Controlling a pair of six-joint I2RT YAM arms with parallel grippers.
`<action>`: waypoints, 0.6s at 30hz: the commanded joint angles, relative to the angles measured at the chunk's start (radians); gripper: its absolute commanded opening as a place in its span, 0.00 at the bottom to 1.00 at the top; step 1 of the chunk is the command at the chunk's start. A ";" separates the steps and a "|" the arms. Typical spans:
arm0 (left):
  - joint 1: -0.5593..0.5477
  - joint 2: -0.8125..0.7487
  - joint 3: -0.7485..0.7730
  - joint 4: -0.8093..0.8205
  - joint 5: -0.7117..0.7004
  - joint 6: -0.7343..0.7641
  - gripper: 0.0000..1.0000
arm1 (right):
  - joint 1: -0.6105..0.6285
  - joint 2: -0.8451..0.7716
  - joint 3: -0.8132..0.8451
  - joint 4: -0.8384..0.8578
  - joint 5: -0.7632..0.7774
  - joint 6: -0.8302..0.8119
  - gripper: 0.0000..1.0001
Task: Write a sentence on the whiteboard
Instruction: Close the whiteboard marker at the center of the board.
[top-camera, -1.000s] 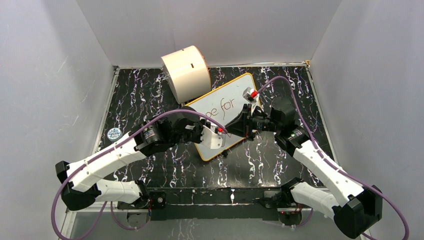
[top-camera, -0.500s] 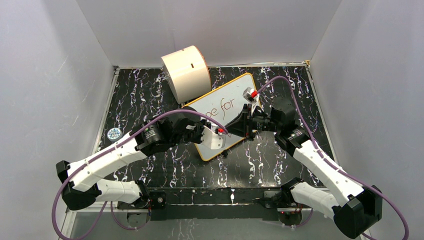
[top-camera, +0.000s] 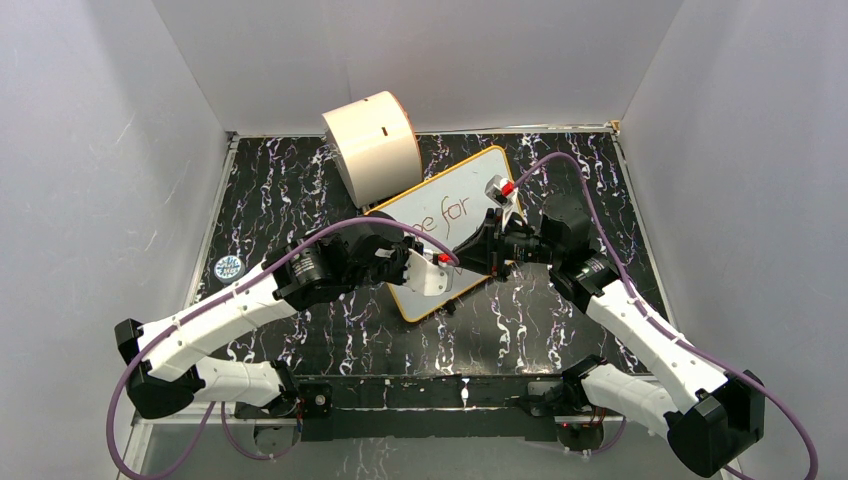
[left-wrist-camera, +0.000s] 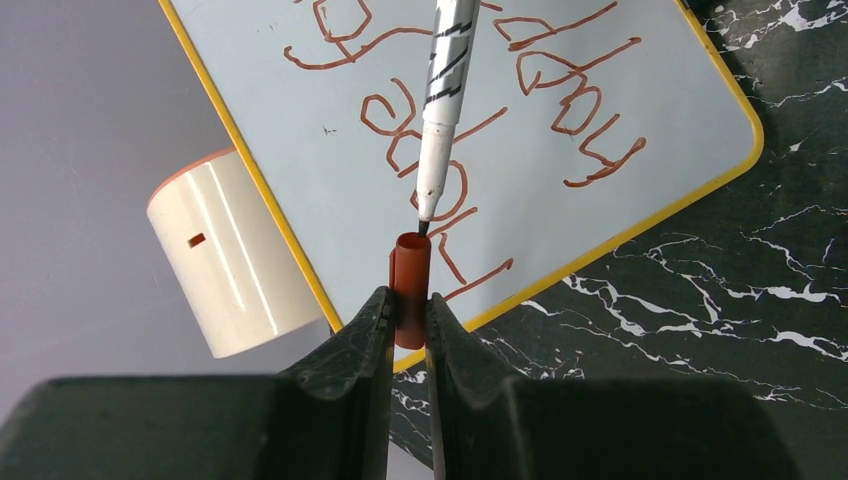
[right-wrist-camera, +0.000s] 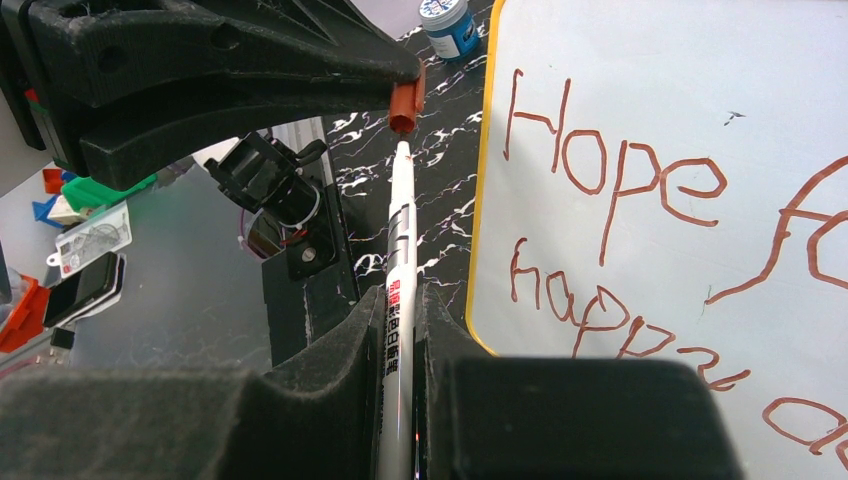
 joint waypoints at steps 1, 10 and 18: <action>-0.007 -0.004 0.039 -0.013 0.017 -0.001 0.00 | 0.001 -0.001 0.040 0.014 -0.014 -0.015 0.00; -0.007 -0.003 0.047 -0.019 0.052 0.013 0.00 | 0.000 0.017 0.046 0.025 -0.017 -0.012 0.00; -0.010 0.009 0.051 -0.032 0.076 0.021 0.00 | 0.000 0.029 0.049 0.047 -0.037 -0.003 0.00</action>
